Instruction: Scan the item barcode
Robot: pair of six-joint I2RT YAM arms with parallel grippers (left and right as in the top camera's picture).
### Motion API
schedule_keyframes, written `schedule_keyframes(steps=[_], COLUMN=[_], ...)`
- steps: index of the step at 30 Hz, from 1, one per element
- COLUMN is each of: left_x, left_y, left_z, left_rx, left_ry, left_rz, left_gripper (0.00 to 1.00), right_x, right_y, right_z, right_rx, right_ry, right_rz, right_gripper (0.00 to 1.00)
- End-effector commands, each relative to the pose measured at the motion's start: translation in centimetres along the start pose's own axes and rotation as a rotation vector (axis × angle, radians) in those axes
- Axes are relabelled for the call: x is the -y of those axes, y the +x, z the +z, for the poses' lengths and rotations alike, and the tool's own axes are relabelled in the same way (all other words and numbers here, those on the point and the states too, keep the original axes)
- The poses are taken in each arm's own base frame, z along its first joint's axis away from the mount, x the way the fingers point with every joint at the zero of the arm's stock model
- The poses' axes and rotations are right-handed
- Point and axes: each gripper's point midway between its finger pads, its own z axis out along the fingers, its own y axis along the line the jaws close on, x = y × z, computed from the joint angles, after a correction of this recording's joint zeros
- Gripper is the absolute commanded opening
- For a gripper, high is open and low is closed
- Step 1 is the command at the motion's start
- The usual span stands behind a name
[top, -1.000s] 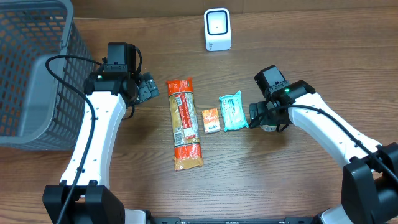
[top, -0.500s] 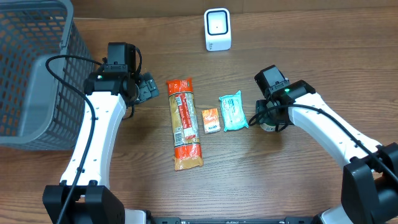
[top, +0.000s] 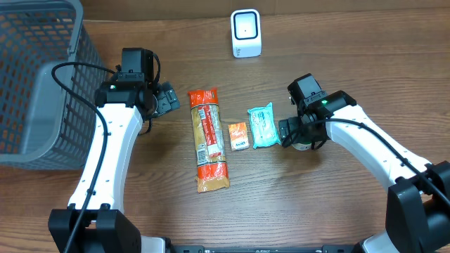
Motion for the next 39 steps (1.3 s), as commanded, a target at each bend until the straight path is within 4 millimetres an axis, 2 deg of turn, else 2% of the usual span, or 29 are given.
schedule_keyframes(steps=[1, 7, 23, 28, 33, 39], left_x=[-0.2, -0.2, -0.2, -0.2, -0.2, -0.2], left_y=[-0.1, -0.1, -0.1, -0.1, -0.1, -0.1], left_z=[0.1, 0.1, 0.1, 0.1, 0.1, 0.1], left_rx=[0.004, 0.003, 0.003, 0.004, 0.004, 0.004], left_ry=[-0.013, -0.013, -0.013, -0.013, -0.013, -0.013], left_rz=[0.011, 0.011, 0.011, 0.011, 0.011, 0.011], left_gripper=[1.0, 1.0, 1.0, 1.0, 1.0, 1.0], right_x=[-0.1, 0.6, 0.8, 0.9, 0.9, 0.8], right_y=[-0.2, -1.1, -1.2, -0.9, -0.6, -0.8], right_z=[0.2, 0.1, 0.2, 0.9, 2.5, 2.8], right_rx=[0.008, 0.051, 0.054, 0.034, -0.003, 0.001], right_ry=[-0.008, 0.034, 0.048, 0.055, 0.069, 0.067], right_rz=[0.062, 0.144, 0.139, 0.137, 0.133, 0.134], right_gripper=[1.0, 1.0, 1.0, 1.0, 1.0, 1.0])
